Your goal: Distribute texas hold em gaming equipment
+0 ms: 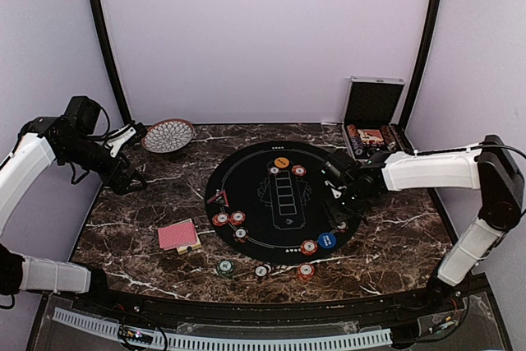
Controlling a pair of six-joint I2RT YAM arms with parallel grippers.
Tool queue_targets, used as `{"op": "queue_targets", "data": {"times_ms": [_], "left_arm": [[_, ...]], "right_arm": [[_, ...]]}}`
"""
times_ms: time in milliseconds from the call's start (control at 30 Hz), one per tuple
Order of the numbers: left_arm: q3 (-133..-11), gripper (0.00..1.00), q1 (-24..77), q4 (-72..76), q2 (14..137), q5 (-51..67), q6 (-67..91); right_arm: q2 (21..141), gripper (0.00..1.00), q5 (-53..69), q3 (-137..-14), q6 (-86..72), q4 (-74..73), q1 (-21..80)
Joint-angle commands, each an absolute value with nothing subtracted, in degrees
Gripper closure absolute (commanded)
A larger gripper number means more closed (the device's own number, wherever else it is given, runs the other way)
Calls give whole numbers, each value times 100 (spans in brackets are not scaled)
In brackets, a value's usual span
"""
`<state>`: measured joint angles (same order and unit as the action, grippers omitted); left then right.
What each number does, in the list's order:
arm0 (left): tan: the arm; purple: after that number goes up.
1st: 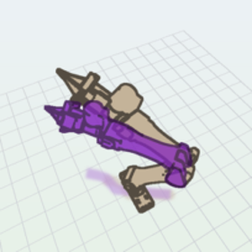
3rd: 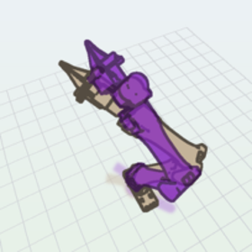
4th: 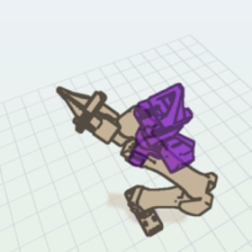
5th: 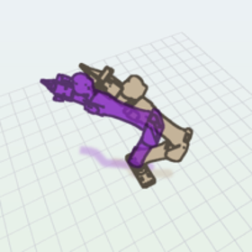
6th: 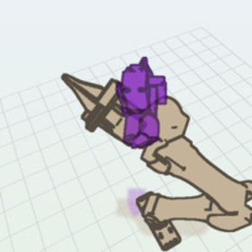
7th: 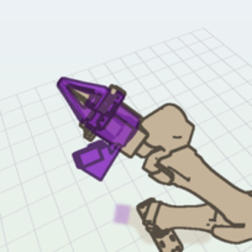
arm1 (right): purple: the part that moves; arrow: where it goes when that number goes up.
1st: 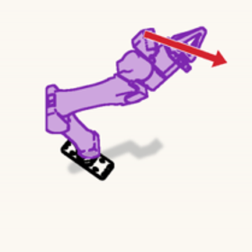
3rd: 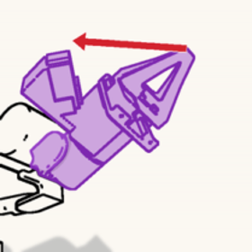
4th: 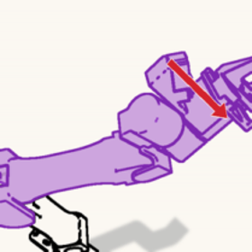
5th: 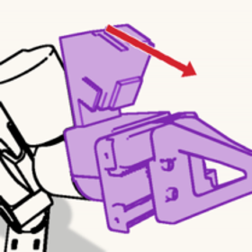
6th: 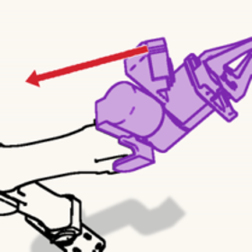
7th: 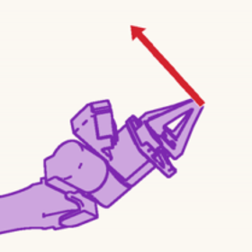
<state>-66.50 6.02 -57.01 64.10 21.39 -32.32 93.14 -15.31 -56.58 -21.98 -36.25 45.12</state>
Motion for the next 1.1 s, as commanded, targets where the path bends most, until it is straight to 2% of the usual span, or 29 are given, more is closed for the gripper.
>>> {"op": "queue_targets", "data": {"times_ms": [0,267,500,833,1067], "left_arm": [[-6762,1,616,-5894,6390,2199,-3228],[-6729,1,619,-5877,6393,2193,-3226],[-6683,1,617,-5884,6377,2160,-3239],[-6789,1,617,-5925,6407,2192,-3235],[-6796,1,617,-5945,6378,2168,-3256]], "right_arm": [[8965,32,-1770,-6180,-2234,-3929,4940],[9414,21,-1319,-7371,-1817,-4089,6534],[10337,13,-246,-8313,-1246,-3729,7200],[11508,13,485,-9218,-471,-3643,7415],[12047,15,443,-9643,-257,-3679,7528]]}}
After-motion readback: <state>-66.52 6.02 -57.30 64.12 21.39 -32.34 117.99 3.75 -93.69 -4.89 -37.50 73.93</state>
